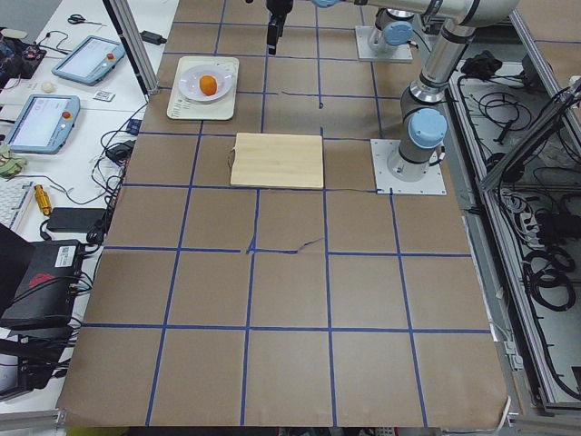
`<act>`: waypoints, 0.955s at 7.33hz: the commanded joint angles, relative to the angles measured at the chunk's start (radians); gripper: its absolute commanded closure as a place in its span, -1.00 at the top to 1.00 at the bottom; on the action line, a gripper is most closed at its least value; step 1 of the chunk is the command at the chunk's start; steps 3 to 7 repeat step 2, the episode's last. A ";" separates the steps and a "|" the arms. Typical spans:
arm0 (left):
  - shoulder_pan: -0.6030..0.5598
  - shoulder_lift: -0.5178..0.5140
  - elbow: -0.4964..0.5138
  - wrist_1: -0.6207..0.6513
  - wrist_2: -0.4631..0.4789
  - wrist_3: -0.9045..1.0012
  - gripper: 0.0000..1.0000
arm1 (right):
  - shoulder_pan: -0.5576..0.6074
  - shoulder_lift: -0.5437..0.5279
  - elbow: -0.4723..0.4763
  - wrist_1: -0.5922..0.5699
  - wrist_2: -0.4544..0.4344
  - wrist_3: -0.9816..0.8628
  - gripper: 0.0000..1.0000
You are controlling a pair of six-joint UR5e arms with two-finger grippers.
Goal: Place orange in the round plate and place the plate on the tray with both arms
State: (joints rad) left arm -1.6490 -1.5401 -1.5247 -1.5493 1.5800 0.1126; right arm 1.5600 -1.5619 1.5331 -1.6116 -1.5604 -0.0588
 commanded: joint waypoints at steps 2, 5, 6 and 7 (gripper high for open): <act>0.000 0.000 0.001 0.000 0.000 0.001 1.00 | 0.000 0.000 0.004 -0.013 0.002 -0.001 1.00; 0.000 0.000 0.001 0.000 0.000 0.001 1.00 | 0.000 0.000 0.004 -0.013 0.002 -0.001 1.00; 0.000 0.000 0.001 0.000 0.000 0.001 1.00 | 0.000 0.000 0.004 -0.013 0.002 -0.001 1.00; 0.000 0.000 0.001 0.000 0.000 0.001 1.00 | 0.000 0.000 0.004 -0.013 0.002 -0.001 1.00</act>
